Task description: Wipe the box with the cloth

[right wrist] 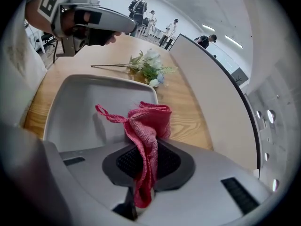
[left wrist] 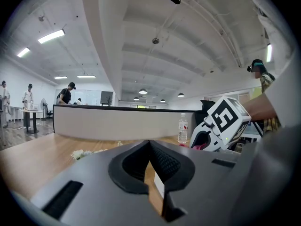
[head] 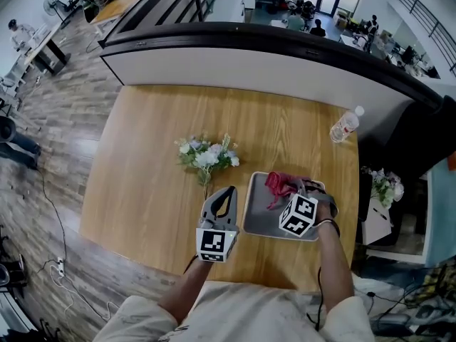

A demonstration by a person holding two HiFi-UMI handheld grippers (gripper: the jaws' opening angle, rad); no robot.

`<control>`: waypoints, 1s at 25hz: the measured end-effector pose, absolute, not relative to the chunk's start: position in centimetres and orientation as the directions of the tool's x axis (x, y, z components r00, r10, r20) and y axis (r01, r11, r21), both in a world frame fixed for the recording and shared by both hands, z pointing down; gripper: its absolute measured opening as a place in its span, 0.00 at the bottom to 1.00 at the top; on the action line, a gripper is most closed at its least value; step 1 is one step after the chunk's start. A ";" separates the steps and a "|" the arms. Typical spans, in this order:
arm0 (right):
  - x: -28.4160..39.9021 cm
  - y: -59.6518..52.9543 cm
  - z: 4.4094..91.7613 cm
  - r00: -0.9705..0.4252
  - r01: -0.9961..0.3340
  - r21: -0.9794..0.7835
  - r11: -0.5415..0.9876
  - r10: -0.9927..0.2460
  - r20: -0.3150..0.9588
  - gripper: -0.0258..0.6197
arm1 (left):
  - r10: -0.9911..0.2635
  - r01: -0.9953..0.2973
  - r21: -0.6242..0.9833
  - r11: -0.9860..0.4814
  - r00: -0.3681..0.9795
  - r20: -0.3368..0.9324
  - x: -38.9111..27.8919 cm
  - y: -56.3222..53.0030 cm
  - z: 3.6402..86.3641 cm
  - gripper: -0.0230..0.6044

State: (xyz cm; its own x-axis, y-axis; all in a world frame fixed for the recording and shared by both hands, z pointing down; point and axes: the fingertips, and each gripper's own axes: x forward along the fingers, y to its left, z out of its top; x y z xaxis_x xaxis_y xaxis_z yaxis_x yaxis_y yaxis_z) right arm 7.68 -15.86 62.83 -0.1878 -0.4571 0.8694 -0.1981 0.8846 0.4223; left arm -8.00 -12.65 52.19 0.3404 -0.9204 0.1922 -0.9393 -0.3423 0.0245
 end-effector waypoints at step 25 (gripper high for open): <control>7.7 -14.6 62.8 -0.216 -0.243 0.377 0.894 -0.429 0.877 0.14 | -0.925 -0.940 0.011 -0.340 0.337 0.174 -7.7 -12.4 51.5 0.06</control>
State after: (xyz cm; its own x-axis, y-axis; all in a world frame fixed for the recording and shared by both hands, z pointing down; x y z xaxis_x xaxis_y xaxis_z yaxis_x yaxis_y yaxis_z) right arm 7.66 -14.57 62.84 -0.2159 -0.4292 0.8770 -0.2434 0.8935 0.3773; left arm -7.73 -12.39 51.47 0.3369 -0.9254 0.1737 -0.9403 -0.3403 0.0111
